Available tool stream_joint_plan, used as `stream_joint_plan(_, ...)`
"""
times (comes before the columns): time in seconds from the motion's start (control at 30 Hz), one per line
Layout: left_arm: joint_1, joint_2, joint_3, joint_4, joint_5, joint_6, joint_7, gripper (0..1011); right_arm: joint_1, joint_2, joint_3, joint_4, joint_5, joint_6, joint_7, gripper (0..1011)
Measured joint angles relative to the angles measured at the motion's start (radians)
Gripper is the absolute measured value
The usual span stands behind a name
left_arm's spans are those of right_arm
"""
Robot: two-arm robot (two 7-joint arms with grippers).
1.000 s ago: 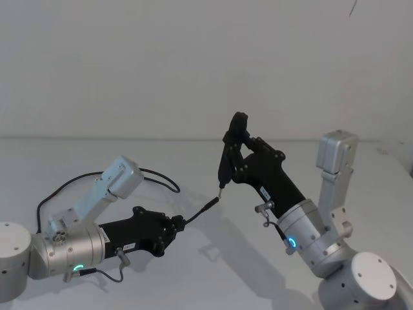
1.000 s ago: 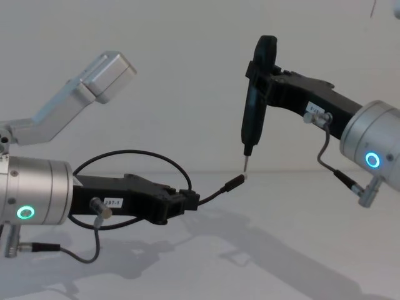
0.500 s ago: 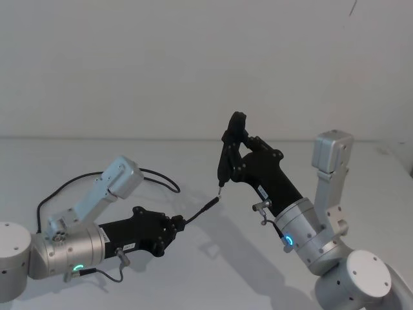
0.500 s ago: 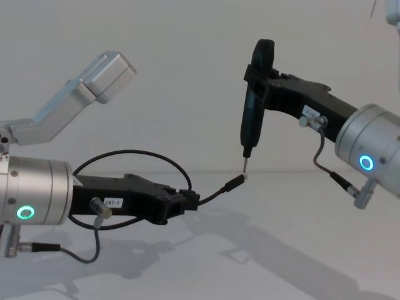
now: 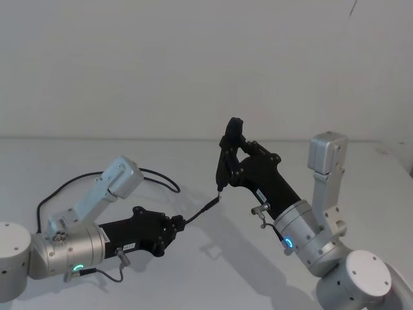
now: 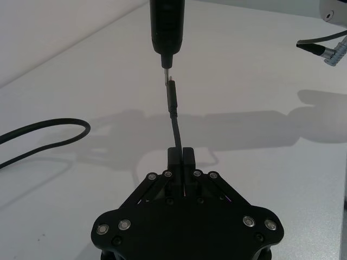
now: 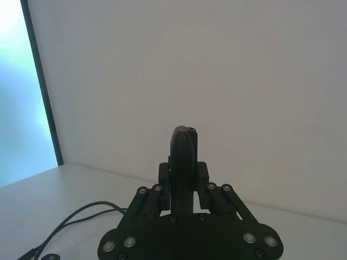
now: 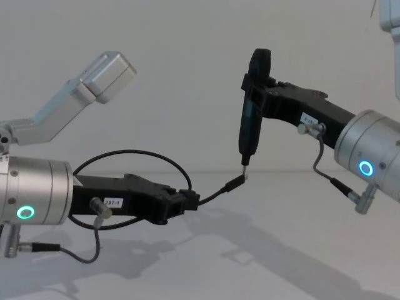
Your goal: Pick up the data cable with the one hand.
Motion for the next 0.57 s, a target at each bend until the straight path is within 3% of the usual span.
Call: stream_joint_plan(0.57,0.0,0.0,0.0,0.0,0.0,0.0,0.0,40,-0.001,0.01,-0.001,-0.016,0.009,0.024,-0.003,279)
